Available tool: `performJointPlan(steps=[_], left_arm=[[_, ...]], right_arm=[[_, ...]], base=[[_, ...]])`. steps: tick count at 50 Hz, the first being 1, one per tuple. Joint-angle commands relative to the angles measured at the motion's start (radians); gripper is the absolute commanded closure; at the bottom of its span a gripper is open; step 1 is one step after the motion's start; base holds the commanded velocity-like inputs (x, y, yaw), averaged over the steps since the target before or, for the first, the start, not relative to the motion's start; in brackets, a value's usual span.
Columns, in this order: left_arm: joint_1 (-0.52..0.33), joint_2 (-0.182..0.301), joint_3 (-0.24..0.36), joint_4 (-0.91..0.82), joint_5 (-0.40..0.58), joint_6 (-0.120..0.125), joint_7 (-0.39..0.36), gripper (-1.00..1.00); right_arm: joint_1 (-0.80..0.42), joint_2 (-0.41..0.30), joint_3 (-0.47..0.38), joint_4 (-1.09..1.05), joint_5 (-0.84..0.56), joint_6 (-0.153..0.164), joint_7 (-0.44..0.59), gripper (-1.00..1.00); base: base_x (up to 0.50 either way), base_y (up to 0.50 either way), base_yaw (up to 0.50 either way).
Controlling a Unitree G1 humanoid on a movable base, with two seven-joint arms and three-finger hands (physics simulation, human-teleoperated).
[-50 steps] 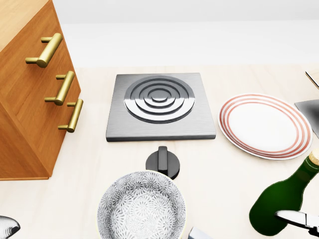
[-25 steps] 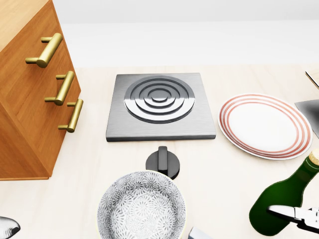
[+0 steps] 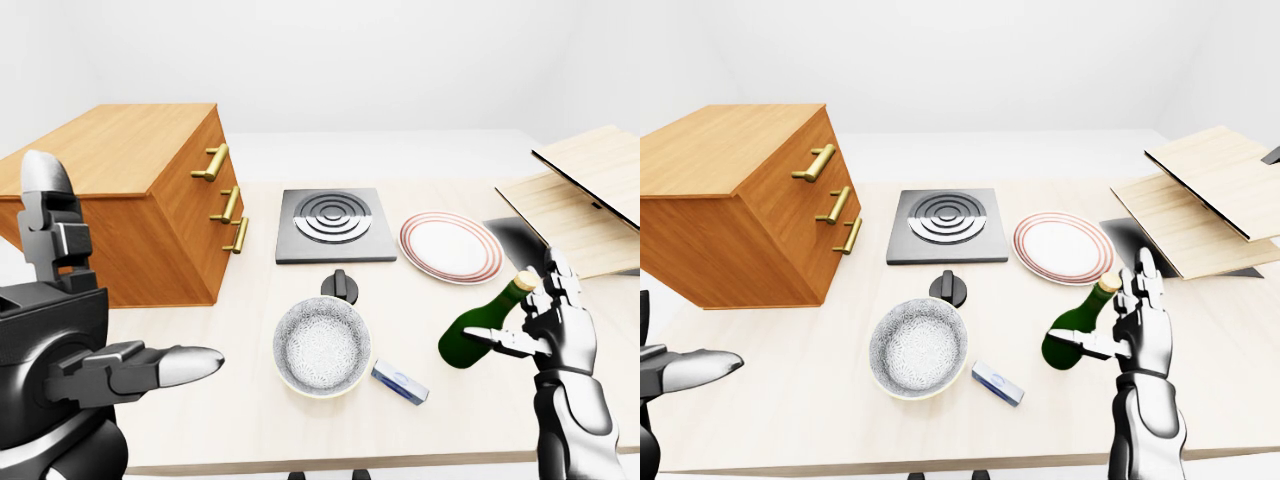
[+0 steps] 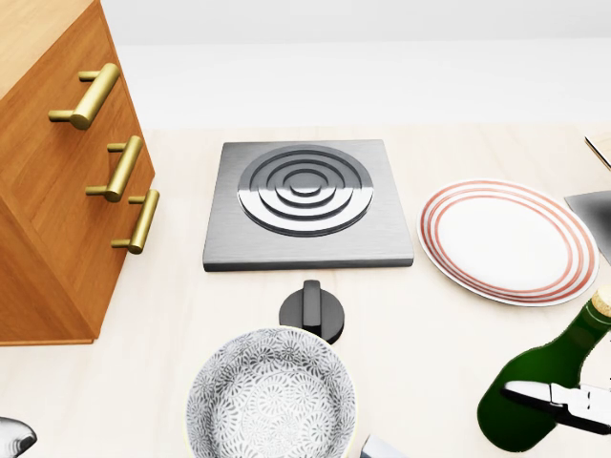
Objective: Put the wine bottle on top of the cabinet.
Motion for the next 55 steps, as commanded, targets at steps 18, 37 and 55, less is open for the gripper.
performJointPlan(steps=[18, 37, 55], left_arm=[[-0.019, -0.043, 0.005, 0.0, 0.023, 0.0, -0.031, -1.0], [-0.012, -0.051, 0.012, 0.0, 0.024, 0.0, -0.042, -1.0], [-0.022, -0.072, 0.033, 0.0, 0.029, 0.0, -0.062, -1.0]], right_arm=[[-0.067, -0.04, 0.068, 0.155, 0.034, 0.0, -0.044, 1.0], [-0.044, -0.022, 0.081, 0.092, 0.033, 0.0, -0.048, 1.0], [-0.012, 0.038, 0.09, -0.401, -0.043, 0.0, -0.033, 1.0]], base=[[0.0, 0.0, 0.0], [0.0, 0.0, 0.0], [0.0, 0.0, 0.0]])
